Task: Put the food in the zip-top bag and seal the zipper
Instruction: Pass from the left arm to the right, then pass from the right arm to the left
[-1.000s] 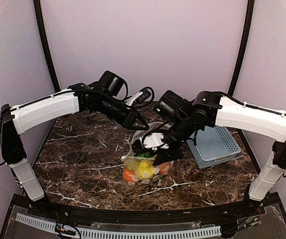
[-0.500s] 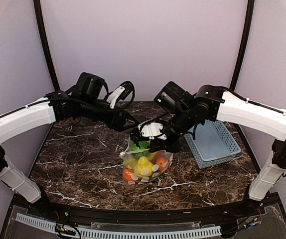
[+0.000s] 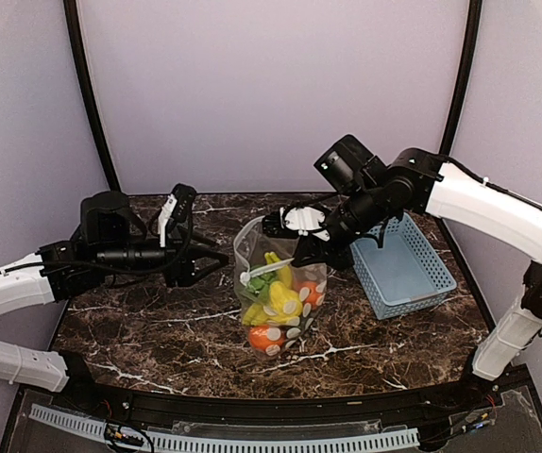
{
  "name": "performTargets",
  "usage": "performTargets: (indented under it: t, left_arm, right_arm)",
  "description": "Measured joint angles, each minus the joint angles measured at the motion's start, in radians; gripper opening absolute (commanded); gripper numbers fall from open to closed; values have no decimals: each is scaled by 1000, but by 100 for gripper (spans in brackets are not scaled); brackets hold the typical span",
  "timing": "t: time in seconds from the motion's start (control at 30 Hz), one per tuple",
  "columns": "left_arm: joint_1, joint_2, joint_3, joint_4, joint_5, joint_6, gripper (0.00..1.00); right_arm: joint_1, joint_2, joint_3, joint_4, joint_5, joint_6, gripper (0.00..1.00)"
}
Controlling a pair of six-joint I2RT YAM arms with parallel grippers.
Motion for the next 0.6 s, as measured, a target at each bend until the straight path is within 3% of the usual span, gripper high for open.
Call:
performTargets:
  t: [0.13,0.4,0.6]
  left_arm:
    - [-44,0,-87,31,20,-56,49]
    - [-120,-55,-176,119,-3,-147,56]
    - [-178,-14,-222,219,-79,-172,50]
  right_arm:
    - [0,0,0,0,-8,2,0]
    - [0,0,0,0,-12,4,0]
    - [0,3,0,1,-15,7,0]
